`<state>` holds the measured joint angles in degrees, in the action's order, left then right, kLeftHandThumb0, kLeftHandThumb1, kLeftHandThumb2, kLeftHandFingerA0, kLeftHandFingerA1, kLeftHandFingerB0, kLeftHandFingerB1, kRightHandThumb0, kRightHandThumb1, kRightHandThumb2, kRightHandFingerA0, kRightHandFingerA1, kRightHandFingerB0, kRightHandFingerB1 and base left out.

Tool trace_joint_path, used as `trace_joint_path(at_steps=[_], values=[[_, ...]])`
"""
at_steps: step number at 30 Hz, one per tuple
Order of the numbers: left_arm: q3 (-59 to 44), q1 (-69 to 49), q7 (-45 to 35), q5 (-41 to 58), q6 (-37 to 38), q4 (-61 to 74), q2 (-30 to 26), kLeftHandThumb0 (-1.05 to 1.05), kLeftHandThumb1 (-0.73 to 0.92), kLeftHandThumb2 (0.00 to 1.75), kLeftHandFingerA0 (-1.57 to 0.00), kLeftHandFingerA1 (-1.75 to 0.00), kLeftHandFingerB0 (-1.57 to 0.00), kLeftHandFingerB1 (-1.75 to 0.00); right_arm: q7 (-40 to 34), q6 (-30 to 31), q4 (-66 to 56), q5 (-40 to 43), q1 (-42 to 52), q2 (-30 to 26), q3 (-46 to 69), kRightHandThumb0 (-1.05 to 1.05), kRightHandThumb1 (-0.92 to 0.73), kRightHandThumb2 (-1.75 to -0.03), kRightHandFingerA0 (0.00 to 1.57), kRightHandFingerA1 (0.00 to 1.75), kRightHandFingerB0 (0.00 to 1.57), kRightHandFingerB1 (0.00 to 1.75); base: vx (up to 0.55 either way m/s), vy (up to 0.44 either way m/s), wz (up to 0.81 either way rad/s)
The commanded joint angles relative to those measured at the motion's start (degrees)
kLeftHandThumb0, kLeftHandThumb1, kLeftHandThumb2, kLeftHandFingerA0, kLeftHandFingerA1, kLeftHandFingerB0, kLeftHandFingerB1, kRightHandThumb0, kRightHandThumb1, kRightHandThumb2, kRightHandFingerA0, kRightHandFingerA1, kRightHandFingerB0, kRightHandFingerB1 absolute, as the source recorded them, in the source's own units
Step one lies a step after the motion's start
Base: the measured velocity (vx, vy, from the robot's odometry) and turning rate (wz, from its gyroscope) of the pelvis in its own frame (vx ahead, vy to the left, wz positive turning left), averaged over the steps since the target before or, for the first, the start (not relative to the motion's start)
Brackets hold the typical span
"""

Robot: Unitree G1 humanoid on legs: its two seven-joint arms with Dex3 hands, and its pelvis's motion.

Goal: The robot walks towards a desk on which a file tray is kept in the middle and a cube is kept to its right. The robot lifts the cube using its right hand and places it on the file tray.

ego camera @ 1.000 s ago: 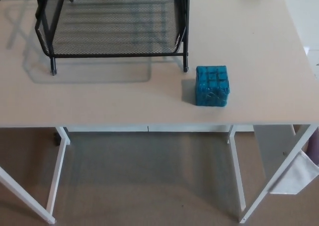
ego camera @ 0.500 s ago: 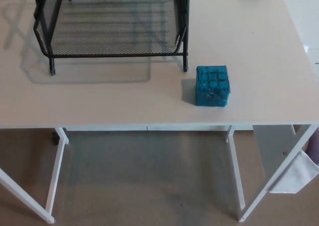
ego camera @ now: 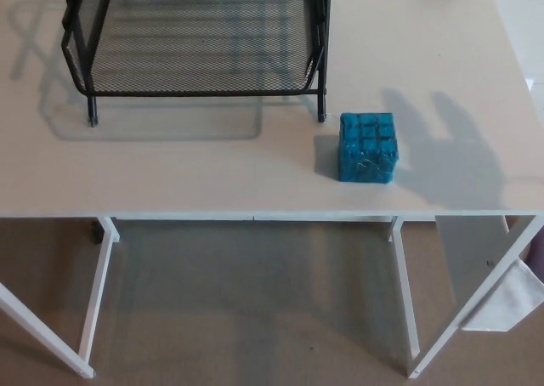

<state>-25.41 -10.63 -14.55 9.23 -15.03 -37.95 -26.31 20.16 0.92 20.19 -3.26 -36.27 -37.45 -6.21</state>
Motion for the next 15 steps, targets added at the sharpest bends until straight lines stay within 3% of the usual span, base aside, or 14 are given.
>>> trace_joint_path(at_steps=[1, 2, 3, 4, 5, 6, 12, 13, 15], values=[[-0.4, -2.0, 2.0, 0.1, 0.4, 1.0, 0.6, -0.66, 0.9, 0.67, -0.23, -0.47, -0.15, -0.32, 10.4, 12.5, 3.1, -12.8, -8.4, 4.5, -15.9, -0.72, -0.42, -0.87, 0.0, 0.31, 0.08, 0.24, 0.0, 0.0, 0.0], [-0.2, -1.5, 1.9, -0.1, 1.2, -0.7, 0.6, -0.65, 0.91, 0.67, -0.21, -0.47, -0.15, -0.32, 10.4, 12.9, 2.9, -12.3, -8.3, 4.8, -16.4, -0.71, -0.55, -0.57, 0.02, 0.36, 0.05, 0.28, 0.0, 0.0, 0.0], [-0.2, -1.4, 1.9, -0.2, 1.5, -1.1, 0.7, -0.65, 0.9, 0.66, -0.2, -0.46, -0.14, -0.32, 10.2, 13.0, 3.1, -12.3, -8.6, 5.1, -16.8, -0.7, -0.54, -0.58, 0.05, 0.36, 0.09, 0.26, 0.0, 0.0, 0.0], [-0.1, -1.2, 1.7, -0.2, 2.2, -2.0, 0.7, -0.34, 0.61, 1.13, -0.04, -0.52, 0.0, -0.49, 9.9, 13.6, 3.8, -12.3, -9.8, 6.2, -17.6, -0.72, -0.42, -0.81, 0.03, 0.46, 0.08, 0.34, 0.0, 0.0, 0.0], [-0.2, -1.1, 1.4, -0.1, 2.6, -2.7, 0.7, -0.34, 0.61, 1.13, -0.04, -0.52, 0.0, -0.49, 9.7, 14.2, 4.4, -12.3, -10.9, 7.3, -18.1, -0.72, -0.42, -0.81, 0.03, 0.46, 0.08, 0.34, 0.0, 0.0, 0.0], [-0.1, -1.3, 1.3, -0.1, 2.7, -2.6, 0.7, -0.65, 0.9, 0.67, -0.19, -0.45, -0.15, -0.32, 9.8, 14.2, 5.0, -12.4, -11.9, 7.7, -18.8, -0.39, -0.28, -0.91, 0.01, 0.52, 0.0, 0.51, 0.0, 0.0, 0.0], [1.5, -2.3, 3.0, -1.3, 1.3, 1.1, 1.5, -0.66, 0.92, 0.68, -0.24, -0.46, -0.18, -0.34, 9.6, 14.6, 10.0, -14.1, -18.6, 11.1, -21.3, -0.37, -0.3, -0.91, 0.02, 0.52, 0.0, 0.49, 0.0, 0.0, 0.0], [2.1, -1.3, 3.2, -1.7, 3.1, -1.5, 1.4, -0.66, 0.92, 0.68, -0.25, -0.46, -0.18, -0.34, 9.6, 14.6, 11.4, -15.1, -19.9, 12.0, -22.2, -0.66, -0.54, -0.56, 0.13, 0.38, 0.18, 0.28, 0.0, 0.0, 0.0], [2.0, -0.6, 3.1, -1.1, 3.2, -2.5, 1.4, -0.65, 0.92, 0.67, -0.26, -0.45, -0.19, -0.34, 9.1, 14.2, 11.9, -15.6, -20.0, 12.8, -22.4, -0.65, -0.55, -0.57, 0.16, 0.4, 0.19, 0.29, 0.0, 0.0, 0.0]])
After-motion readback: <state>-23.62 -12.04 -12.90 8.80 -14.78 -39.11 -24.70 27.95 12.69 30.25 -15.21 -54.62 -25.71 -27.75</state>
